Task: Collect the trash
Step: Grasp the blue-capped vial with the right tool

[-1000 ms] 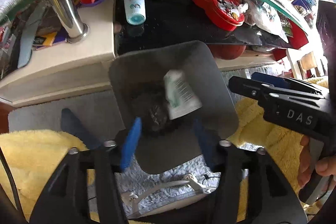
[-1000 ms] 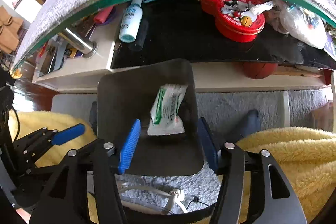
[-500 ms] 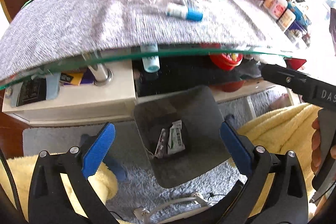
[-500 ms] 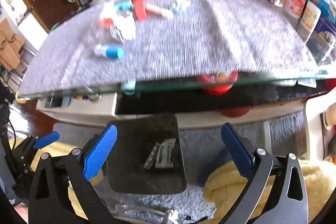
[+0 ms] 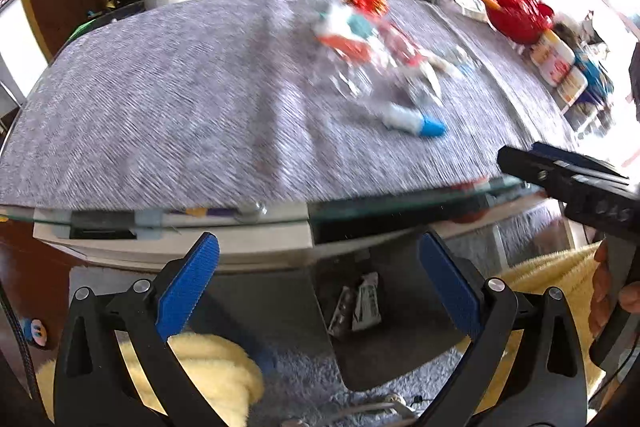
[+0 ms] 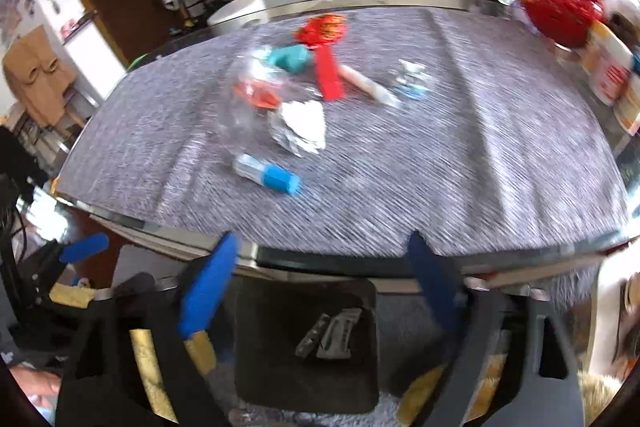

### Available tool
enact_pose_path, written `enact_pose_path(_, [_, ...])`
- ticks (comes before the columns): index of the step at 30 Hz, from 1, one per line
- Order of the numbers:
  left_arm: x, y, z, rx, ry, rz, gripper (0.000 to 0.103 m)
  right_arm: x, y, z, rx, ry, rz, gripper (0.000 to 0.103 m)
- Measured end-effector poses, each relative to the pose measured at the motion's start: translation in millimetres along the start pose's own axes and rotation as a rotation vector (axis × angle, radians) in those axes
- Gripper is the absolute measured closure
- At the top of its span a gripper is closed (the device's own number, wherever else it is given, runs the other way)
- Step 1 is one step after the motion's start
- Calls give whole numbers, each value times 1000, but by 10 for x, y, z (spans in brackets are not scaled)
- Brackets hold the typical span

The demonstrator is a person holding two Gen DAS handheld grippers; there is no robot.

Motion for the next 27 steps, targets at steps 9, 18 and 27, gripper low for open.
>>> enact_pose_path(9, [-234,203,123,-1,19,-38,8,-257,270,420,-11,42,-108,45])
enact_pose_path(18, [-398,265,262,17,38,-48,8,-335,288,675,-5,81,-137,64])
enact_pose_path(27, [-655,84,471,56,42,-13,9,-395,57,545,-37,91,-82,82])
Point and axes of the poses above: each gripper's, at about its wrist camera, not at the fingertips, and z roughly the way its jaws point, y to its left, x to its underside, the point moved 3 cm from there along z, roughly the way its jaws point, and after that the axes turned 2 degrees about -x, right-handed, at the moved point
